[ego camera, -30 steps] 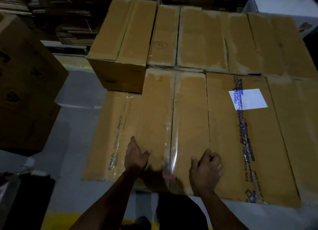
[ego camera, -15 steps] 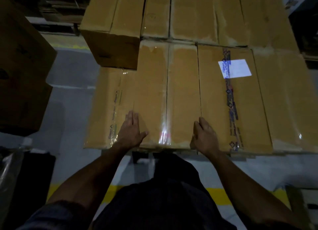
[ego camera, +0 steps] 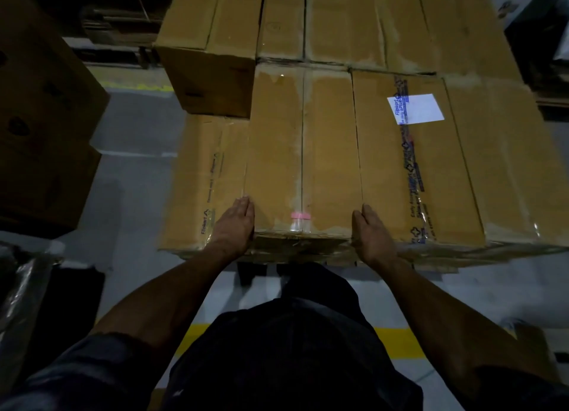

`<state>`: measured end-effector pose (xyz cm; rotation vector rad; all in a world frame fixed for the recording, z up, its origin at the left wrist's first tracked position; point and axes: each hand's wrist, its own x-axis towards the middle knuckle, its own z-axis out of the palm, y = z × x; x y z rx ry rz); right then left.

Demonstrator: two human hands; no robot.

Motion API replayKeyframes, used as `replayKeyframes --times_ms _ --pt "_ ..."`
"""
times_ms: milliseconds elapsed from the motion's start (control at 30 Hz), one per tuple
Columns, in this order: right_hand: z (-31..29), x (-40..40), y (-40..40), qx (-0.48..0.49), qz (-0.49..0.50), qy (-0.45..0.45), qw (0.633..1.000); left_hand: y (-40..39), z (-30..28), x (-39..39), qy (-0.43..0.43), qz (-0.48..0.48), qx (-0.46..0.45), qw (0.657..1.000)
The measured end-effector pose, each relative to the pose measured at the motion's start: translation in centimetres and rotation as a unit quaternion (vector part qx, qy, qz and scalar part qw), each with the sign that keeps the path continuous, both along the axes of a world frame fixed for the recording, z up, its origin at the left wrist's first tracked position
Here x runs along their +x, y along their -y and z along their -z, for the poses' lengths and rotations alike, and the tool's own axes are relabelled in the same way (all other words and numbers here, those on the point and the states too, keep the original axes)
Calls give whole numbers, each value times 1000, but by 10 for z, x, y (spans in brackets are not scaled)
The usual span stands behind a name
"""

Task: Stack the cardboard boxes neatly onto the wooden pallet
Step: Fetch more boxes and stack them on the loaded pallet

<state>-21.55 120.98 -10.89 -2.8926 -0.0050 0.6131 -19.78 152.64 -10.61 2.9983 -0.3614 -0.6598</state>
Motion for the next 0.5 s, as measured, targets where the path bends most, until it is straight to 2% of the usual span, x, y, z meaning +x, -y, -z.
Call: replayKeyframes --times_ms 233,500 --pt "3 -3 -4 -17 0 20 1000 5 1 0 -2 2 38 999" --pt "-24 5 -33 -35 40 -64 997 7 -21 -8 -11 -51 9 999"
